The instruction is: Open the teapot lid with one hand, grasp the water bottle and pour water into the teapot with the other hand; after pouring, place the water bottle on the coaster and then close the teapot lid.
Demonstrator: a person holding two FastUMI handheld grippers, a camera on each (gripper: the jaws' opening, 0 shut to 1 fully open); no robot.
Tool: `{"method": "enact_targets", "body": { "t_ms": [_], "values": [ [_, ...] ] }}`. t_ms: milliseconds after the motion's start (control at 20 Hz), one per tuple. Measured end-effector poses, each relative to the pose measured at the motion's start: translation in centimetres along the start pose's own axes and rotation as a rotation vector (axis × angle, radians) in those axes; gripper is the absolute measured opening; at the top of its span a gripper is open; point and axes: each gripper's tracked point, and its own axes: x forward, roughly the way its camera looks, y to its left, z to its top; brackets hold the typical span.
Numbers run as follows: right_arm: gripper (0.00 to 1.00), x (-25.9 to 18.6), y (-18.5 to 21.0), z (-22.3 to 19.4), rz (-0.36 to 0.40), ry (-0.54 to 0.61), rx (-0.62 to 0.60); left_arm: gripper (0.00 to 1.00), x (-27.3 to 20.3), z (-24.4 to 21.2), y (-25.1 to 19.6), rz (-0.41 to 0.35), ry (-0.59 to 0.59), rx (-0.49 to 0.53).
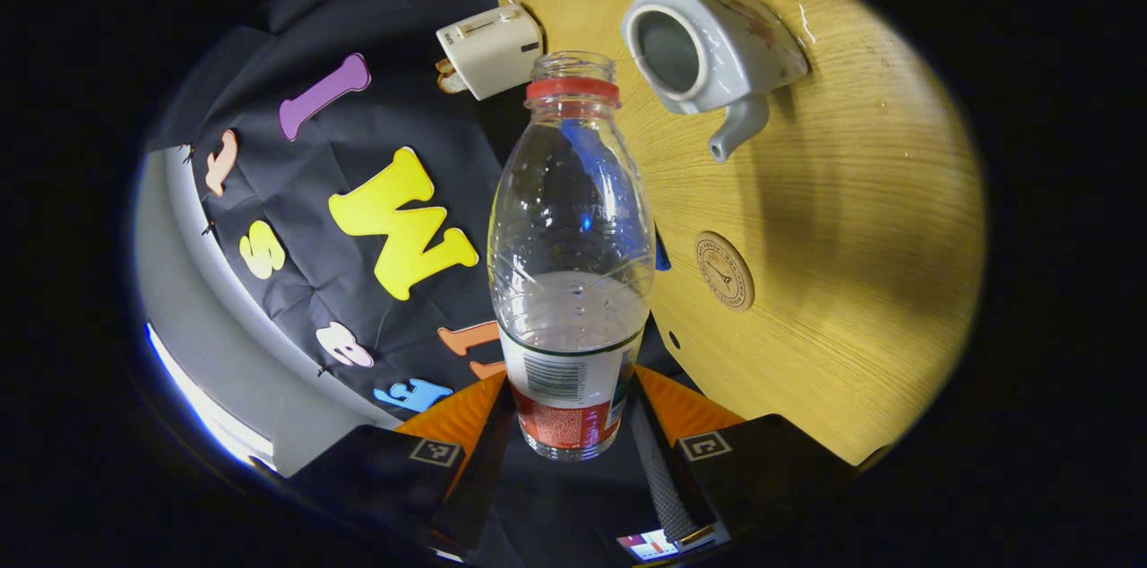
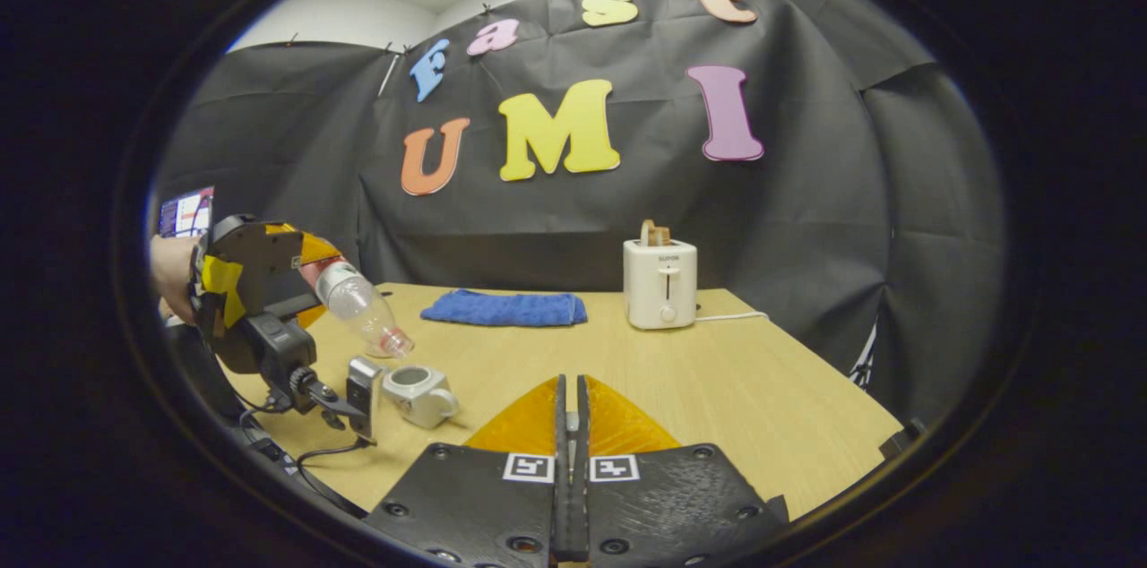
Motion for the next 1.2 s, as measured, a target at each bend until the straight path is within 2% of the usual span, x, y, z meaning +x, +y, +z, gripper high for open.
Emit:
{"method": "enact_targets", "body": {
  "t_ms": [100,350,500,600,650,750,850,900,1050,1200],
  "values": [
    [0.0,0.0,0.3,0.2,0.005,-0.001,0.001,0.73,0.1,-0.2,-1.4,-0.017,-0.003,-0.113],
    [0.0,-0.1,1.3,0.8,0.017,-0.001,0.012,0.73,0.2,-1.2,-5.0,-0.13,-0.014,-0.475],
    [0.0,-0.2,1.9,1.2,0.02,-0.006,0.003,0.75,0.1,-1.2,-6.2,-0.167,-0.023,-0.807],
    [0.0,-0.1,2.4,1.4,0.024,-0.01,-0.006,0.73,-0.5,-0.8,-7.0,-0.201,-0.033,-1.032],
    [0.0,-0.1,2.6,1.4,0.027,-0.009,-0.009,0.73,-0.7,-0.6,-6.8,-0.206,-0.043,-1.109],
    [0.0,0.0,3.1,1.4,0.034,-0.006,-0.011,0.74,-1.3,-0.5,-6.4,-0.173,-0.032,-1.177],
    [0.0,0.0,3.6,1.4,0.04,-0.005,-0.014,0.74,-1.2,-0.2,-6.8,-0.187,-0.051,-1.254],
    [0.0,0.0,3.8,1.4,0.044,-0.004,-0.014,0.73,-0.8,-0.3,-7.2,-0.221,-0.054,-1.325],
    [0.0,0.2,4.3,1.4,0.049,-0.003,-0.014,0.74,-0.8,0.9,-7.7,-0.318,-0.074,-1.619],
    [0.0,0.3,4.6,1.0,0.055,0.01,-0.016,0.74,0.7,1.0,-6.0,-0.326,-0.145,-1.768]
  ]
}}
